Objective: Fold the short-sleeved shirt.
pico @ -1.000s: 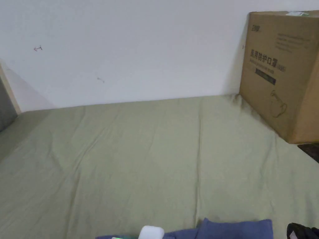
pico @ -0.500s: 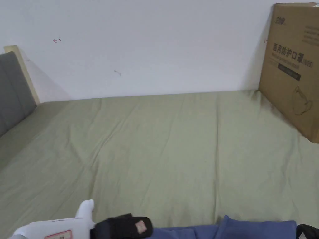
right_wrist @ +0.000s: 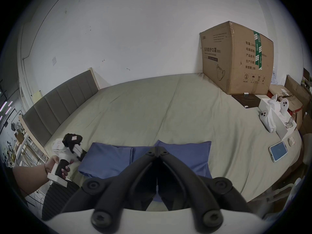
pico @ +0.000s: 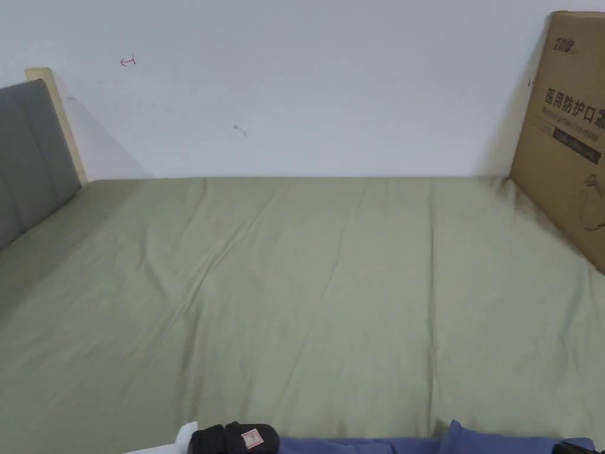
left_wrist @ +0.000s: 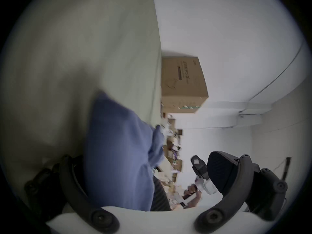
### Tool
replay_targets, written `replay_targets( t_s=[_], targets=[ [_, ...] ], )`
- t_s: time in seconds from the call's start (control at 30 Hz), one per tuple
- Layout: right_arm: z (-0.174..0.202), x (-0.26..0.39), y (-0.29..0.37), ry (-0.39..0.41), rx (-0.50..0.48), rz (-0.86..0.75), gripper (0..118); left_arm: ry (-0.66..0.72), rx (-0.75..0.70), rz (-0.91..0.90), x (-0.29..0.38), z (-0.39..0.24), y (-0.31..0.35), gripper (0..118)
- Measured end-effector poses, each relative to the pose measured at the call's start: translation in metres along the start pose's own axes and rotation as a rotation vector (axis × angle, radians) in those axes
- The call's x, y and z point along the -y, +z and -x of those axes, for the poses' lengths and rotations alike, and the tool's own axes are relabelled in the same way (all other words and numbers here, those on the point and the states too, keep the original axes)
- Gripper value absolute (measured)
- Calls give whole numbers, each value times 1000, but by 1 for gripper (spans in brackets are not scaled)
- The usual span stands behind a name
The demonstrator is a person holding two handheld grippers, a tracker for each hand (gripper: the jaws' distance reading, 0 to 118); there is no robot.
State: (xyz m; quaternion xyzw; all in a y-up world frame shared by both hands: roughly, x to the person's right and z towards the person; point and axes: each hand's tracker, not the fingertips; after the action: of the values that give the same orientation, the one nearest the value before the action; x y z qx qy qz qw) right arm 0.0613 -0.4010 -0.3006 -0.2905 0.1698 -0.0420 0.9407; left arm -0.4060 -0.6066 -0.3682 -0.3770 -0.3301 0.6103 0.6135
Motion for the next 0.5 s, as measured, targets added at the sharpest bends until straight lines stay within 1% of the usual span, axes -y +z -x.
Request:
replay_targets(
  t_s=[0.03, 0.07, 0.1, 0.13, 0.17, 0.2, 0.23, 0.27, 0.3, 0.33, 0.43, 0.5],
  targets=[
    [2, -1, 1, 1, -3, 1, 0, -29, -20, 8, 3, -3, -6, 118],
    [3, -3, 1, 2, -6, 2, 0, -95, -58, -7, 3, -6, -7, 110],
    [3, -4, 2, 3, -8, 1, 0, -124, -94, -13, 4, -8, -6, 91],
    [4, -5, 4, 5, -9, -1, 0, -143, -142, -19, 0, -1, 0, 45],
    [4, -6, 5, 8, -7, -3, 0, -120, -287, -31, 0, 5, 1, 26],
    [5, -6, 7, 10, -6, -7, 0, -99, -485, -46, 2, 16, 3, 8],
    [4, -6, 7, 9, -5, -9, 0, -45, -248, -72, 3, 13, 6, 7],
    [4, -7, 8, 7, -3, -11, 0, -68, -289, -70, 1, 0, 2, 7],
    [4, -6, 8, 5, -4, -11, 0, -71, -297, -73, 3, -13, -3, 7],
    [3, -6, 8, 1, -9, -9, 0, -183, -457, -58, 7, -26, 0, 7],
    [3, -7, 12, -7, -22, -15, 0, -273, -556, -86, 28, -82, 10, 7],
    [2, -7, 15, -12, -32, -23, 0, -321, -700, -148, 37, -118, 26, 7]
  ],
)
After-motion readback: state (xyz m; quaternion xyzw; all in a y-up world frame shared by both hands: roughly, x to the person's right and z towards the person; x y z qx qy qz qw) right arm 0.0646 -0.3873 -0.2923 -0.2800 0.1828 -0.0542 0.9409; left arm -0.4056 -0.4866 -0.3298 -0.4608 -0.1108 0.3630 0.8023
